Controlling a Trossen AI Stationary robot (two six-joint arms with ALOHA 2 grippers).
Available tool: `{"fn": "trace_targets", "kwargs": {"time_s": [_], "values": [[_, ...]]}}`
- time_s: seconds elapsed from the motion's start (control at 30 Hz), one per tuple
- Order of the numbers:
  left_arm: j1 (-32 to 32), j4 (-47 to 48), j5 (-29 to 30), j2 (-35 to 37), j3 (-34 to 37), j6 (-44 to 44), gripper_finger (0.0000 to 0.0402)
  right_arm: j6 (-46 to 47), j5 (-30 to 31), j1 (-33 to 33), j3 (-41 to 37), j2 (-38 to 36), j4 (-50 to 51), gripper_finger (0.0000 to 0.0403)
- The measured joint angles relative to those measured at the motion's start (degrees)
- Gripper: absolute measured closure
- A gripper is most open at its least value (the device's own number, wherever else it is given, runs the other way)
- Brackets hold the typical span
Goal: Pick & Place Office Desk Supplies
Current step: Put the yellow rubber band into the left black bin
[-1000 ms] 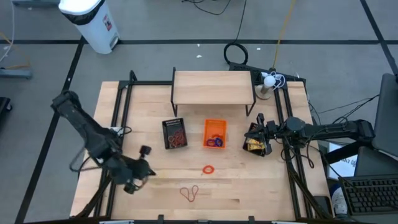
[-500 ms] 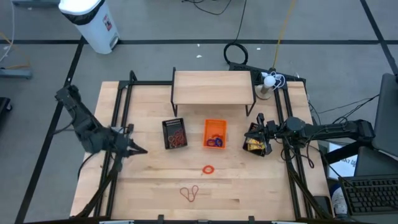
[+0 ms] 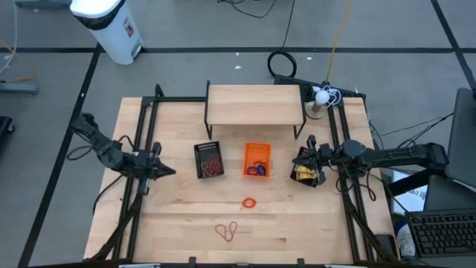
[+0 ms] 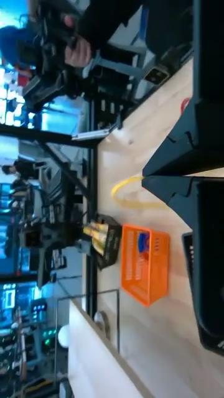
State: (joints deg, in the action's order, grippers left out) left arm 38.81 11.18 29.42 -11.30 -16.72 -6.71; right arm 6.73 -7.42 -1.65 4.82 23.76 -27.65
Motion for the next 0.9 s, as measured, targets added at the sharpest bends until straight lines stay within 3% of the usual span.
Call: {"fn": "trace_targets", "kwargs": {"time_s": [0.27,0.5,0.7,0.9], "values": [[0.04,6.10,3.43,10.42,2.81,-1.29,0.0401,0.10,-0.07,0.00,-0.02,2.44,0.06,0.0399],[-0.45,6.37,7.30,10.89,2.75,-4.09,0.0402,0.10,-0.07,0.00,0.00,4.75,-1.54,0.0399],[-2.41,-7.66,11.58,6.23,1.28,-1.16,0.0402,0.73,0.07,0.00,-0.02,5.39,-3.47,0.0399],[-6.34,-13.04,18.32,-7.70,-7.77,0.68,0.0402,0.58,0.12,0.00,-0.02,5.48,-5.29,0.0399]]}}
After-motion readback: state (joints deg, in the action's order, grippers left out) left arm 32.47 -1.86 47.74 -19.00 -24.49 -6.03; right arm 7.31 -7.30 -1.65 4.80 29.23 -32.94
